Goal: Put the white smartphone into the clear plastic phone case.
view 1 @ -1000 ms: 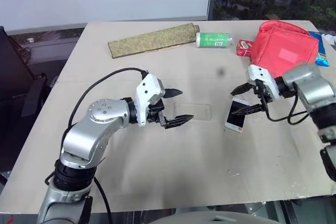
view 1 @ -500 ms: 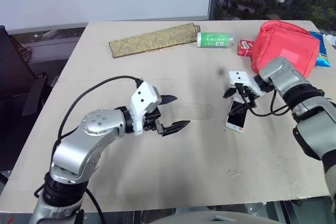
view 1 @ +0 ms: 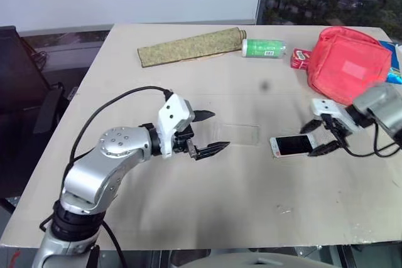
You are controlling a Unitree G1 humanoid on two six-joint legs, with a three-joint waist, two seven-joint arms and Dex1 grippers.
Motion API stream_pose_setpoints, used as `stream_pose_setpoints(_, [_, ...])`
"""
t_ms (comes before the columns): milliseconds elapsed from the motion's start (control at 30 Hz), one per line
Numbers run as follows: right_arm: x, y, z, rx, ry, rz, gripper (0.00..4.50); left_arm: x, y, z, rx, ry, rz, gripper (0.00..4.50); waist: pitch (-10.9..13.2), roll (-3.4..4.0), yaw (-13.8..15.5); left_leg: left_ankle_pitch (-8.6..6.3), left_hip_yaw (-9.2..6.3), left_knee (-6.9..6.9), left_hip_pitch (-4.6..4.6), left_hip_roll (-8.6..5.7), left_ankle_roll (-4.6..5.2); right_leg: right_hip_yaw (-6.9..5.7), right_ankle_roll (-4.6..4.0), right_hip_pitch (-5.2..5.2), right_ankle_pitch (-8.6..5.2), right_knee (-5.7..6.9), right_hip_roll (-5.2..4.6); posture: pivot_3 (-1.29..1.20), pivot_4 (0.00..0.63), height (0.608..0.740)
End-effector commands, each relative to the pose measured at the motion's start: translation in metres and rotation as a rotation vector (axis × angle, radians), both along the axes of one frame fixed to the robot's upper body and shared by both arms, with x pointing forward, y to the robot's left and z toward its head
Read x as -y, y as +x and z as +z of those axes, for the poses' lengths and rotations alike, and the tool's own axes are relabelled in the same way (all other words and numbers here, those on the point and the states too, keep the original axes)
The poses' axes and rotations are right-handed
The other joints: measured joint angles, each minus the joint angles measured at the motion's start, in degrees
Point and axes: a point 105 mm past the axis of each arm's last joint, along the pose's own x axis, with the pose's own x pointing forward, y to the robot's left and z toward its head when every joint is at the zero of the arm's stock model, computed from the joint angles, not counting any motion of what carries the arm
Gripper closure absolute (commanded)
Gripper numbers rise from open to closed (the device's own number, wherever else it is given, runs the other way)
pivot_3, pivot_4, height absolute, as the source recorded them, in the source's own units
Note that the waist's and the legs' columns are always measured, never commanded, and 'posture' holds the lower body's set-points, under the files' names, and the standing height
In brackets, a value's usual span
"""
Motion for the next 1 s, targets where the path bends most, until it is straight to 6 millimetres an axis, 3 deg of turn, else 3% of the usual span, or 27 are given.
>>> stream_pose_setpoints(33, [-0.012,-0.024,-0.004,-0.002,0.053,0.055,0.0,0.006,-0.002,0.007,0.032,-0.002,-0.051,0.02,-0.01,-0.01,-0.06,0.0,0.02,0.0,0.01,0.03,0.0,0.0,0.01,0.0,-0.01,-0.01,0.02,0.0,0.15,0.74])
stream_pose_setpoints(133, [-0.021,-0.027,-0.011,0.074,0.087,0.028,0.0,0.007,-0.001,0.007,0.032,-0.002,-0.061,0.02,-0.01,-0.02,-0.46,0.0,0.12,0.01,0.08,0.12,0.0,0.09,0.04,0.0,-0.01,0.02,0.16,0.0,0.15,0.74])
stream_pose_setpoints(233, [-0.036,-0.021,-0.016,0.157,0.173,-0.11,0.0,0.01,0.0,0.007,0.031,0.002,-0.083,0.02,-0.13,-0.24,-0.76,0.01,0.12,0.03,0.13,0.19,-0.01,0.1,0.23,0.0,-0.12,0.05,0.32,0.0,0.15,0.74])
stream_pose_setpoints(333, [-0.037,-0.017,-0.019,0.216,0.192,-0.246,0.0,0.01,-0.001,0.006,0.031,0.005,-0.089,0.02,-0.21,-0.45,-1.76,0.01,0.15,0.09,0.19,0.42,-0.02,0.2,0.14,0.01,-0.07,0.09,0.6,0.0,0.15,0.74])
stream_pose_setpoints(433, [-0.041,-0.022,-0.013,0.225,0.232,-0.341,0.0,0.009,-0.002,0.006,0.03,0.007,-0.088,0.02,-0.2,-0.45,-1.82,0.02,0.29,0.15,0.37,0.67,-0.02,0.57,0.01,0.01,0.04,0.11,0.9,0.0,0.15,0.74])
stream_pose_setpoints(533, [-0.05,-0.041,-0.009,0.185,0.276,-0.4,0.0,0.008,-0.003,0.004,0.026,0.011,-0.087,0.02,-0.19,-0.44,-1.45,0.03,0.22,0.16,0.38,0.73,-0.04,0.6,-0.03,0.0,0.06,0.14,1.03,0.0,0.15,0.74])
stream_pose_setpoints(667, [-0.06,-0.049,-0.023,0.287,0.207,-0.486,0.0,0.009,-0.002,0.003,0.024,0.012,-0.091,0.02,-0.2,-0.45,-1.41,0.02,0.18,0.13,0.26,0.75,-0.05,0.58,-0.03,-0.07,0.04,0.09,1.06,0.0,0.15,0.74])
stream_pose_setpoints(1000, [-0.048,-0.044,-0.049,0.459,0.136,-0.864,0.0,0.011,-0.001,0.002,0.026,0.02,-0.105,0.02,-0.38,-0.75,-1.8,0.05,0.31,0.18,0.45,0.82,-0.09,0.78,-0.03,-0.06,0.04,0.07,1.12,0.0,0.15,0.74])
